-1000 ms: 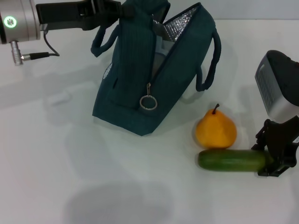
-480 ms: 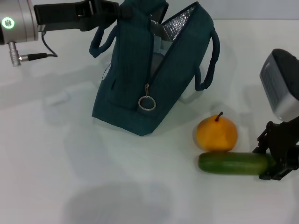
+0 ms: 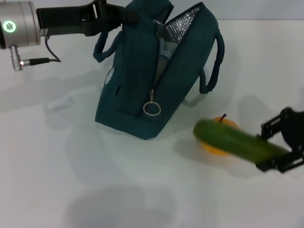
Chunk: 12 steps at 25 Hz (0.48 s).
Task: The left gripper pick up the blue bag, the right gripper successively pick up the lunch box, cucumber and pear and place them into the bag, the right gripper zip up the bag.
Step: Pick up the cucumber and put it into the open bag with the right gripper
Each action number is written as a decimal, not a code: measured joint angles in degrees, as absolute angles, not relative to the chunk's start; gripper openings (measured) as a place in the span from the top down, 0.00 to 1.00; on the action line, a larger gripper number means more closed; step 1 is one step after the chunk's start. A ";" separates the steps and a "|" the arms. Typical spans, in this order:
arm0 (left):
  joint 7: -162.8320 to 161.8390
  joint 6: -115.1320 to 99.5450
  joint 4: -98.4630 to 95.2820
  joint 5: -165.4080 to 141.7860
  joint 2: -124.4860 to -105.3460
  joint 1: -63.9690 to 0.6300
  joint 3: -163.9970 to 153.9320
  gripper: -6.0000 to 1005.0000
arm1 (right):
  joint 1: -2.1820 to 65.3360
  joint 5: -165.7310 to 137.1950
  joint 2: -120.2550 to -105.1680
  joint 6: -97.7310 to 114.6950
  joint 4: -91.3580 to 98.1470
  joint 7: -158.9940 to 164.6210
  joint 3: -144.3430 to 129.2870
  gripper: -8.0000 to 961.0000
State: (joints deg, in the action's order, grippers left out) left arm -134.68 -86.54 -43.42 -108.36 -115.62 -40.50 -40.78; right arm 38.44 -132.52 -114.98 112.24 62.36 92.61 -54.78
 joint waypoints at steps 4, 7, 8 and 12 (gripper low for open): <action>-135.04 -87.73 -43.42 -108.26 -116.01 -40.36 -40.78 0.94 | 33.65 -117.88 -115.05 112.08 61.46 83.64 -46.37 0.40; -135.13 -88.53 -43.42 -108.21 -116.11 -40.35 -40.83 0.93 | 30.27 -105.53 -115.39 109.83 59.17 75.95 -46.36 0.40; -135.15 -88.64 -43.42 -108.20 -116.12 -40.34 -40.87 0.93 | 28.37 -97.59 -115.62 108.38 56.28 69.78 -48.01 0.40; -135.14 -88.76 -43.42 -108.19 -116.11 -40.14 -40.94 0.93 | 27.29 -82.30 -115.78 107.17 46.91 55.02 -52.18 0.40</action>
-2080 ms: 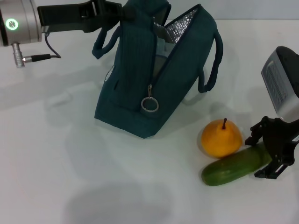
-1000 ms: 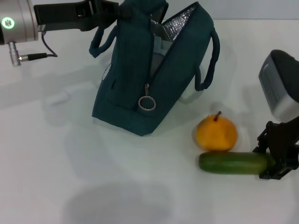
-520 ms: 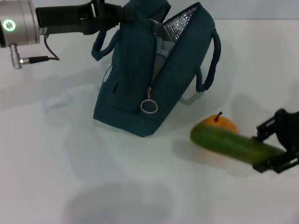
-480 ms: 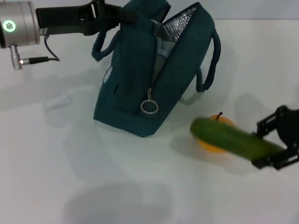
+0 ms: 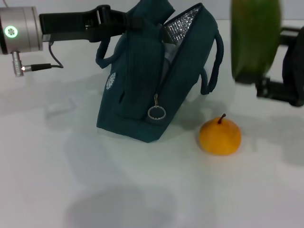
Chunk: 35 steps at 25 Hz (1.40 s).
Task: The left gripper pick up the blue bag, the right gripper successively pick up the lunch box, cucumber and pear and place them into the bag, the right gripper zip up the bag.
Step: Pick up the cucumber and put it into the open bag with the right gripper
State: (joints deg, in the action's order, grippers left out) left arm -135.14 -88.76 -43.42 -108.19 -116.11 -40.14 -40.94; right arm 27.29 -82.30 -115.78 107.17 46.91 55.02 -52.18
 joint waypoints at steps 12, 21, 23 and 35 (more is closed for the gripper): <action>-135.15 -90.08 -43.41 -108.18 -116.06 -39.87 -40.98 0.93 | 32.01 -69.23 -116.06 92.62 36.89 30.29 -69.90 0.40; -135.67 -91.25 -43.42 -108.18 -116.51 -39.93 -41.09 0.93 | 34.76 -68.01 -116.18 84.14 35.51 24.28 -74.52 0.39; -136.02 -91.93 -43.41 -107.79 -116.51 -39.92 -41.08 0.93 | 35.72 -67.75 -116.19 82.28 35.40 23.79 -75.72 0.39; -136.62 -92.29 -43.41 -107.04 -116.41 -39.72 -40.97 0.93 | 38.99 -66.46 -116.19 80.02 29.87 27.09 -78.17 0.39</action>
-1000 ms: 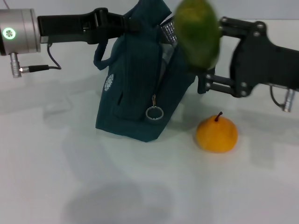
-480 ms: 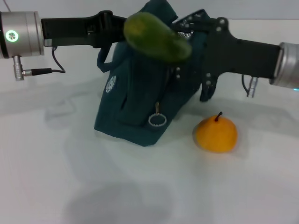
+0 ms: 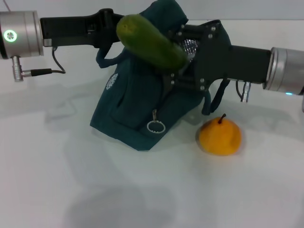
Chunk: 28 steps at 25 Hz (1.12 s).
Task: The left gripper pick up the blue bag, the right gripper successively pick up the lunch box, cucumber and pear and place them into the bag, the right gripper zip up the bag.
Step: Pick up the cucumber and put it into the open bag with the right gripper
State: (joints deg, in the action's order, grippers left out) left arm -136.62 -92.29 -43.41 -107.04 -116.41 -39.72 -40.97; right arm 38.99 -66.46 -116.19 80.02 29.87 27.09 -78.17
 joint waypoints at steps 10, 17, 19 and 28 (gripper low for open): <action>-136.69 -92.26 -43.41 -106.97 -116.12 -39.72 -40.86 0.93 | 38.25 -65.72 -116.19 81.93 30.19 30.99 -82.21 0.38; -137.17 -92.60 -42.38 -106.06 -116.26 -39.64 -41.04 0.93 | 38.18 -65.25 -116.19 79.53 27.98 30.87 -82.37 0.38; -137.21 -93.04 -41.35 -105.17 -116.04 -39.66 -41.20 0.93 | 38.39 -64.54 -116.19 79.46 27.36 31.04 -82.56 0.38; -137.22 -93.25 -40.72 -104.68 -115.89 -39.62 -41.22 0.93 | 38.66 -64.41 -116.19 78.55 27.10 36.19 -84.04 0.38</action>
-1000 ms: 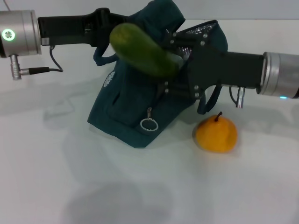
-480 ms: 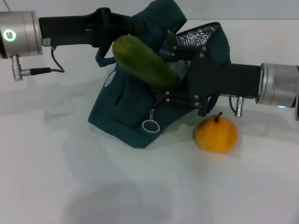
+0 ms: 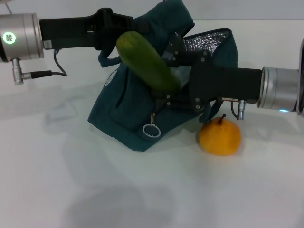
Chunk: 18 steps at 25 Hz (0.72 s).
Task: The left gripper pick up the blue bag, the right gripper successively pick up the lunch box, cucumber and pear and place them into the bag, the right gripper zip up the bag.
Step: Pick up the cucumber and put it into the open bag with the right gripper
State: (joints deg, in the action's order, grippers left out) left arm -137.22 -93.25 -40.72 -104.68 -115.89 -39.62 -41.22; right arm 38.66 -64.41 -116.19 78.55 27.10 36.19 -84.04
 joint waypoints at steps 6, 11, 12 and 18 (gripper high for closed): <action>-137.22 -93.50 -40.69 -104.67 -116.03 -39.64 -41.22 0.93 | 38.51 -64.60 -116.19 78.00 27.15 38.36 -84.11 0.37; -137.20 -93.78 -40.69 -104.66 -116.07 -39.64 -41.22 0.93 | 38.59 -64.60 -116.19 77.96 27.48 41.15 -84.14 0.37; -137.20 -93.78 -40.69 -104.66 -116.07 -39.64 -41.22 0.93 | 38.64 -64.62 -116.19 77.95 27.49 41.72 -84.17 0.37; -137.19 -93.79 -40.69 -104.66 -116.12 -39.64 -41.22 0.93 | 38.41 -64.64 -116.19 77.95 27.51 42.22 -84.21 0.37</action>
State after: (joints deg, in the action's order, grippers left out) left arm -137.19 -93.79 -40.69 -104.66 -116.12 -39.64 -41.22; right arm 38.41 -64.64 -116.19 77.95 27.52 42.22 -84.21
